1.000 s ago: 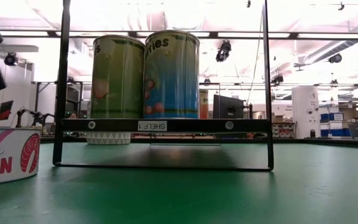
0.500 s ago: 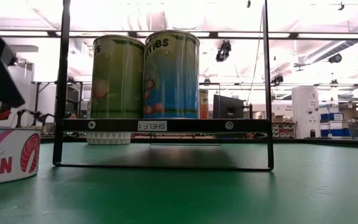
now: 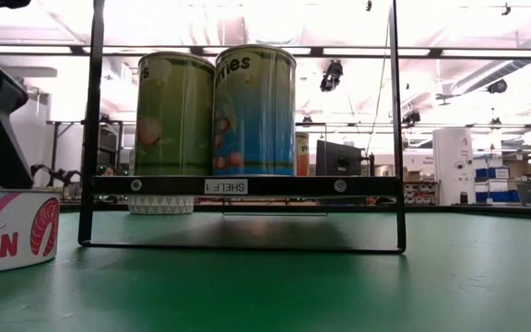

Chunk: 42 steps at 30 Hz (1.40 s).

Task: Pick and place cans onto a shelf
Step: Put the canned salmon on the shelf

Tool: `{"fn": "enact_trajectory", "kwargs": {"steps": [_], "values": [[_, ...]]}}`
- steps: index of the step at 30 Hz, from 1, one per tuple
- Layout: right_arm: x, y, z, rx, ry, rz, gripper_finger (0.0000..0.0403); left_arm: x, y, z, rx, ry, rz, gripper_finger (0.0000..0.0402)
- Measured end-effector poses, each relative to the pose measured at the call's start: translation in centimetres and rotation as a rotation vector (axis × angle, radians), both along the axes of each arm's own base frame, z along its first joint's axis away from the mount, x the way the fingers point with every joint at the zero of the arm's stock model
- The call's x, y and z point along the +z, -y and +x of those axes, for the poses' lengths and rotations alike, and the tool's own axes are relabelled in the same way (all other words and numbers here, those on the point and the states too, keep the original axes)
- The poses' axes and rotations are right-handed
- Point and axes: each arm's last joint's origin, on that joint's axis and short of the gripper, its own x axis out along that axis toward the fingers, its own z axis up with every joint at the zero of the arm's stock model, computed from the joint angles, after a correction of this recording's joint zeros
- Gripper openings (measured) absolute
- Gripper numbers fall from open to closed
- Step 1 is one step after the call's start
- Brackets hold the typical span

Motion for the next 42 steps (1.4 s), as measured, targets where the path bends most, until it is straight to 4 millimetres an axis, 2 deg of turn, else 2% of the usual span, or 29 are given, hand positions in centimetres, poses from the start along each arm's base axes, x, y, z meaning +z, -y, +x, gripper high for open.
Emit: {"fn": "enact_trajectory", "kwargs": {"steps": [15,19,25,28,33,42], "values": [[0.0,0.0,0.0,0.001,-0.001,-0.003,0.0011,-1.5,0.2,0.2,-0.079,-0.032,0.094,0.0356],[0.0,0.0,0.0,0.001,0.0,-0.003,0.0011,-1.7,0.3,0.2,-0.076,-0.033,0.094,0.0332],[0.0,0.0,0.0,0.0,-0.001,-0.002,0.0011,-1.5,0.3,0.2,-0.072,-0.031,0.086,0.0272],[0.0,0.0,0.0,0.0,-0.001,-0.002,0.0011,-1.2,0.2,0.2,-0.072,-0.023,0.076,0.026],[0.0,0.0,0.0,0.0,-0.002,-0.002,0.0011,0.5,0.5,0.3,-0.096,-0.045,0.024,0.0272],[-0.1,0.0,0.0,-0.001,-0.009,-0.004,0.0011,6.4,2.2,1.4,-0.166,-0.152,0.059,0.0273]]}}
